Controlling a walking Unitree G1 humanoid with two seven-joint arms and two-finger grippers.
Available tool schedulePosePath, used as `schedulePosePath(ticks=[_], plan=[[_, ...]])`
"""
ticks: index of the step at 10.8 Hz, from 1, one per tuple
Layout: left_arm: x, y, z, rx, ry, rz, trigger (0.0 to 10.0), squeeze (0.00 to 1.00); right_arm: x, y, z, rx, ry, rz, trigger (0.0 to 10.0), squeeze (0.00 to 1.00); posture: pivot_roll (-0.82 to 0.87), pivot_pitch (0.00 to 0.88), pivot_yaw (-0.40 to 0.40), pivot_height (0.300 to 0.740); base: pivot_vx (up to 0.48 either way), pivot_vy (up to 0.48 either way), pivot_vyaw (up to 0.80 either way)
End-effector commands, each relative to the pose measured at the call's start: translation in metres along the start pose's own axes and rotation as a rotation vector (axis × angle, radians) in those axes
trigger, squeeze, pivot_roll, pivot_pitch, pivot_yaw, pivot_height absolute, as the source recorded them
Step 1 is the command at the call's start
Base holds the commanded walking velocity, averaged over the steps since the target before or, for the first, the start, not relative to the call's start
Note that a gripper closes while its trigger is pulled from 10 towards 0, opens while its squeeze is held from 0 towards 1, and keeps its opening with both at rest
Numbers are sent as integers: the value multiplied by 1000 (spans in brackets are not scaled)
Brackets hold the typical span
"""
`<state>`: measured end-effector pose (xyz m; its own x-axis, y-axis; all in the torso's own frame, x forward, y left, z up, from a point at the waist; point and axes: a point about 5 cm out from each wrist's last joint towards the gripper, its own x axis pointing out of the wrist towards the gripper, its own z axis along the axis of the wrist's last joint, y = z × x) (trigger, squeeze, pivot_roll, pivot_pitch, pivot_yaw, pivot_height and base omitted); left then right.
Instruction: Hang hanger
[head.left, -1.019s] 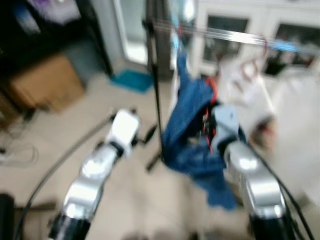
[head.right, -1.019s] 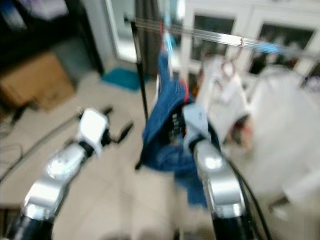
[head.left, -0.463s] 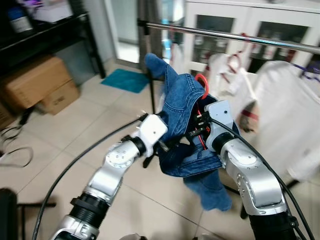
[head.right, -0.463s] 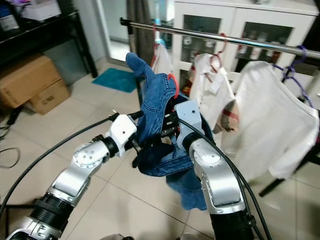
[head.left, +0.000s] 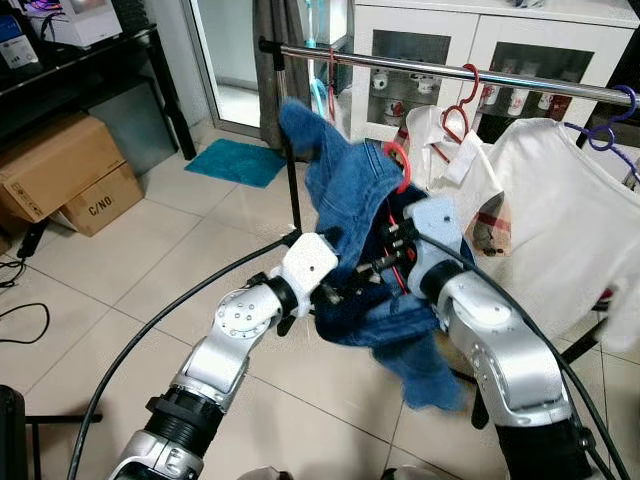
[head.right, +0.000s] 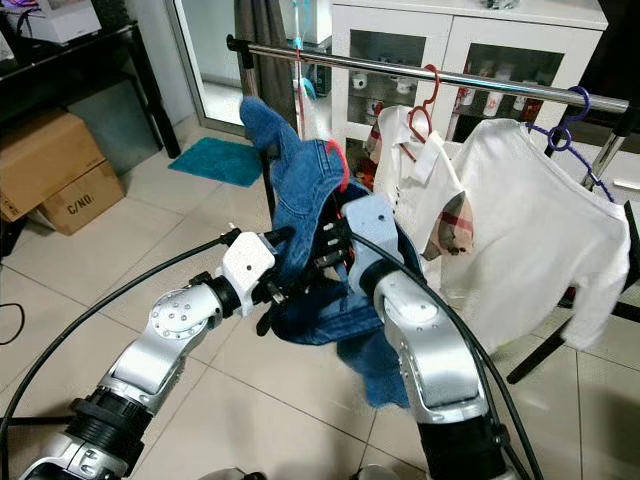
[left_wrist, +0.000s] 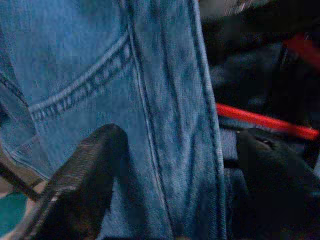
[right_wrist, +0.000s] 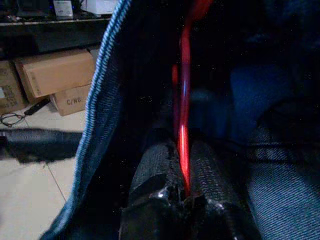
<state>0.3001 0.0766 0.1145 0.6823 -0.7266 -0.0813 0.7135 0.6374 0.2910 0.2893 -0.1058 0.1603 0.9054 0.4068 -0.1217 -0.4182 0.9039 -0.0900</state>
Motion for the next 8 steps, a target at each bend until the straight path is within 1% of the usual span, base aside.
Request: schedulePosePath(ticks=[1,3,6,7,8], plan=[[-1,6,-2,8,19,19,0,235,1,3,8,0,-36,22,0,0,-104,27,73,740,0,0,0],[-6,6,-4,-17,14,35,0,247,-1,5,7,7,-37,26,0,0,-106,28,77,740,0,0,0],[-13,9,0,-47,-9,88,0,251,-6,3,3,24,-29,20,0,0,-101,31,79,740,0,0,0],[-18,12,0,-76,-1,113,0,235,-7,2,1,34,-21,19,0,0,-104,32,85,740,0,0,0],[-19,13,0,-77,3,121,0,227,-8,2,0,36,-20,19,0,0,-106,32,85,740,0,0,0]])
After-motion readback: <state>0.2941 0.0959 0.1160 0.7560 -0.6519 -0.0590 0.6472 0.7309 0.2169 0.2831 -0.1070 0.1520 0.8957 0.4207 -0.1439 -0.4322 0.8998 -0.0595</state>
